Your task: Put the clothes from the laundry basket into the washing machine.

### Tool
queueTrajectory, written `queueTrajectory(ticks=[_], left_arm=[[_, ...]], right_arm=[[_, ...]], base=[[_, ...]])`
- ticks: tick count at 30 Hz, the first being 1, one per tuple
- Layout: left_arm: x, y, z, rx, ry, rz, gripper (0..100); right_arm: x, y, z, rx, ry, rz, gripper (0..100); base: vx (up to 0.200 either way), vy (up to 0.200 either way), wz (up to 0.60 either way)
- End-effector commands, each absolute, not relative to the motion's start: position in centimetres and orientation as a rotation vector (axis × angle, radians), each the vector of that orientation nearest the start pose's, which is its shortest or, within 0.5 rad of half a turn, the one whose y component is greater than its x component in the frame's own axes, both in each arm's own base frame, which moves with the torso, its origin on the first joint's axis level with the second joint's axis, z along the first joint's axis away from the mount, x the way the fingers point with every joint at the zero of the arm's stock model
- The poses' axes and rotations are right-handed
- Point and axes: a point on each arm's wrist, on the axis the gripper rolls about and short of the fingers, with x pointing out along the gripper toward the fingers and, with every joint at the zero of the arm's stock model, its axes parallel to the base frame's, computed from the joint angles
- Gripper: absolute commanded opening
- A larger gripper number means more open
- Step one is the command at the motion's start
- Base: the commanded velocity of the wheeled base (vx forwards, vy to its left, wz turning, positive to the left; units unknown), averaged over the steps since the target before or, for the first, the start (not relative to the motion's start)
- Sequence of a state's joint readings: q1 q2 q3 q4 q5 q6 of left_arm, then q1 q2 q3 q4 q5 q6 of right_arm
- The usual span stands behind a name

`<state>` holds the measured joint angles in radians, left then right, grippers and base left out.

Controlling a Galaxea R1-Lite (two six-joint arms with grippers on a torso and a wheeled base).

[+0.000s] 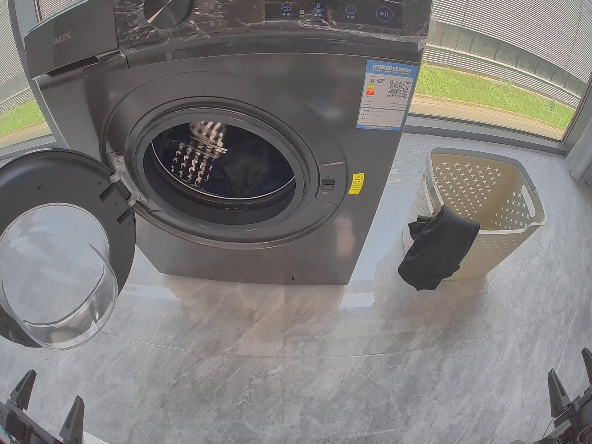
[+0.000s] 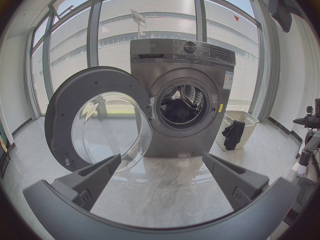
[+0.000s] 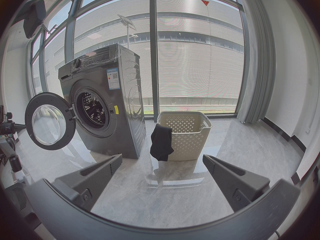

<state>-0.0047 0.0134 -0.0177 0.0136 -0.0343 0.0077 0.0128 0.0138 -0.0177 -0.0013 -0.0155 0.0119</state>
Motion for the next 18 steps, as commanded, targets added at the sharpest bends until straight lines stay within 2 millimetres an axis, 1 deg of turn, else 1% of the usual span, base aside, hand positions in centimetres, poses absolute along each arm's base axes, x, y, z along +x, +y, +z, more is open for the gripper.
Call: queueTrajectory(ticks=[1, 3, 15, 18], left_arm=[[-2.29, -0.07, 7.5, 0.007, 0.012, -0.04, 100], [-2.29, -0.07, 7.5, 0.007, 0.012, -0.04, 100], [-2.29, -0.07, 7.5, 0.007, 0.012, -0.038, 100], [-2.29, -0.07, 7.5, 0.007, 0.012, -0.037, 100]], right_arm=[[-2.28, -0.06, 7.56, 0.012, -0.002, -0.003, 100], [-2.28, -0.07, 7.56, 0.012, -0.002, -0.002, 100], [-2.28, -0.07, 7.56, 0.012, -0.002, -0.002, 100], [-2.28, -0.07, 7.56, 0.012, -0.002, -0.002, 100]], base=[[0.2, 0.0, 0.0], [0.2, 0.0, 0.0], [0.0, 0.0, 0.0], [0.0, -0.2, 0.0]])
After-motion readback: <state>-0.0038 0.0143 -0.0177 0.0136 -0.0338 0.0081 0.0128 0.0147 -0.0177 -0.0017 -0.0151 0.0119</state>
